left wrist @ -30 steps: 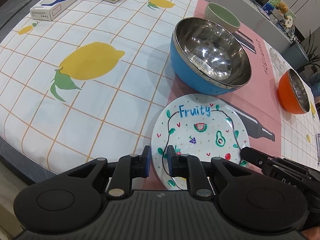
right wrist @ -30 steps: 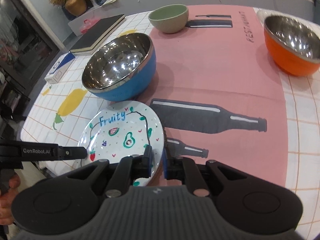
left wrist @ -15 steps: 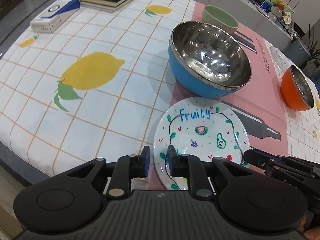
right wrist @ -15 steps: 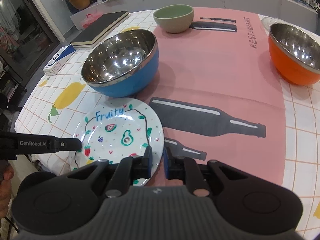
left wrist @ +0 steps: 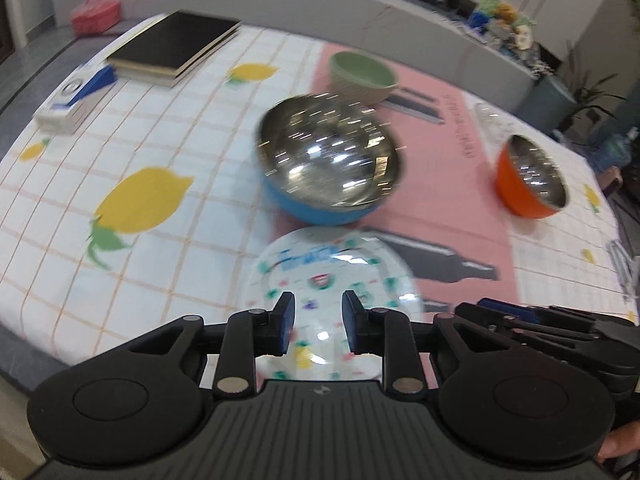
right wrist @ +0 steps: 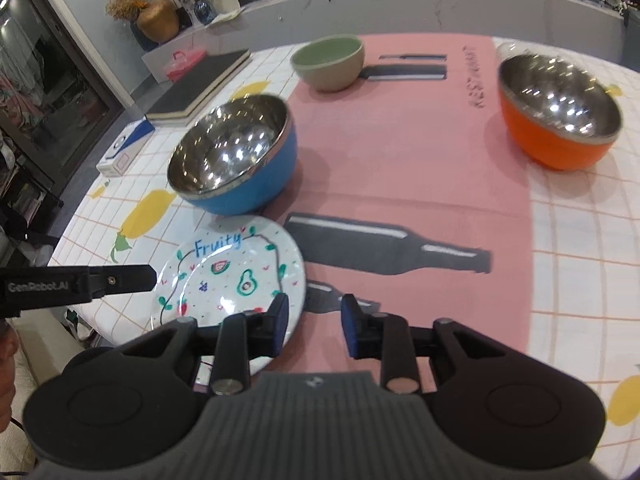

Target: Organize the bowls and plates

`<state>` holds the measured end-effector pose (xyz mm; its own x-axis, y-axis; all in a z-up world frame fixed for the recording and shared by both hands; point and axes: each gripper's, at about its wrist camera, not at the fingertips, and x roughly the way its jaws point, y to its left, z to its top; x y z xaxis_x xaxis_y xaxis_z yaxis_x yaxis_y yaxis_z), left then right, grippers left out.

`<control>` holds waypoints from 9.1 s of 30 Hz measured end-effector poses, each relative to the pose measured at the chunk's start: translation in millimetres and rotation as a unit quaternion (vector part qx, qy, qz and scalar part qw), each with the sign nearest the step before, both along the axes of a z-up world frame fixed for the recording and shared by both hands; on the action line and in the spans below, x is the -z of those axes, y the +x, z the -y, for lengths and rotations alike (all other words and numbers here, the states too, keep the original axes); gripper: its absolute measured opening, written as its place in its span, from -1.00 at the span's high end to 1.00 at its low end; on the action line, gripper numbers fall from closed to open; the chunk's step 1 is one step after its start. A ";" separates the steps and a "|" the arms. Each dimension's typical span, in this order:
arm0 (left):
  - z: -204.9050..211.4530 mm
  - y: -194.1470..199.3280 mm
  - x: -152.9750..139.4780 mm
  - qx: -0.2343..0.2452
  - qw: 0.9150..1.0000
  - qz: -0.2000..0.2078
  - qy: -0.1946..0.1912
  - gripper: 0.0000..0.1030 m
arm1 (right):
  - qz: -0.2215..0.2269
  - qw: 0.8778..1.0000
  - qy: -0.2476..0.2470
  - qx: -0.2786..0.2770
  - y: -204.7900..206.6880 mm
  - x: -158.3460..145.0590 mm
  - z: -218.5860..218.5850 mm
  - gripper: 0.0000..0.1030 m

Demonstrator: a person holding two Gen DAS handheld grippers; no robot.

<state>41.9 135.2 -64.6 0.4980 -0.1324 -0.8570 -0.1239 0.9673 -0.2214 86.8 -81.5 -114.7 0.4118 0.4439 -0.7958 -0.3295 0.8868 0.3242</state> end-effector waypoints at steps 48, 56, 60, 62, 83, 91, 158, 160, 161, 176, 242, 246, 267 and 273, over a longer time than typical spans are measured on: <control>186.1 249.5 -13.2 0.128 0.985 0.107 -0.040 0.28 | 0.071 0.977 0.000 0.200 190.7 -21.7 225.3 0.13; 183.4 313.8 34.0 0.141 0.985 0.092 -0.047 0.28 | 0.041 0.972 0.022 0.229 254.5 12.8 247.9 0.13; 185.3 331.9 58.3 0.149 0.984 0.083 -0.045 0.28 | 0.010 0.969 0.051 0.243 276.0 36.5 258.6 0.16; 184.6 338.1 67.1 0.143 0.985 0.077 -0.056 0.28 | 0.000 0.967 0.060 0.249 283.5 45.3 262.4 0.18; 190.0 359.6 95.4 0.126 0.987 0.062 -0.074 0.71 | 0.003 0.965 0.114 0.237 297.1 70.1 261.5 0.83; 187.2 353.4 86.6 0.127 0.986 0.071 -0.080 0.75 | 0.010 0.964 0.113 0.239 293.0 64.6 260.2 0.84; -40.2 -45.1 7.7 -0.057 0.994 0.046 -0.084 0.76 | -0.074 0.992 0.104 -0.015 -14.8 -6.3 16.5 0.83; -44.7 -42.7 17.5 -0.060 0.994 0.036 -0.084 0.76 | -0.075 0.993 0.095 -0.019 -14.4 -2.6 10.2 0.83; -46.8 -41.9 22.4 -0.062 0.994 0.030 -0.086 0.76 | -0.075 0.993 0.090 -0.020 -13.3 -0.4 6.7 0.83; -59.3 -20.9 47.2 -0.067 0.993 0.013 -0.092 0.76 | -0.073 0.996 0.043 -0.021 10.8 15.3 -19.0 0.83; -45.8 45.6 -55.6 0.008 0.994 0.109 0.005 0.36 | 0.043 0.998 0.053 0.015 43.8 -62.0 -9.0 0.15; -48.0 55.4 -51.9 -0.003 0.994 0.112 0.001 0.21 | 0.042 0.997 0.063 0.026 54.2 -64.5 -12.6 0.04; -60.8 99.9 15.7 -0.029 0.998 0.061 0.004 -0.06 | -0.003 0.999 0.021 0.026 102.8 -13.4 -61.4 -0.12; -62.3 106.7 28.9 -0.029 0.998 0.047 -0.003 -0.04 | -0.005 1.000 0.010 0.022 110.9 -1.7 -69.2 0.02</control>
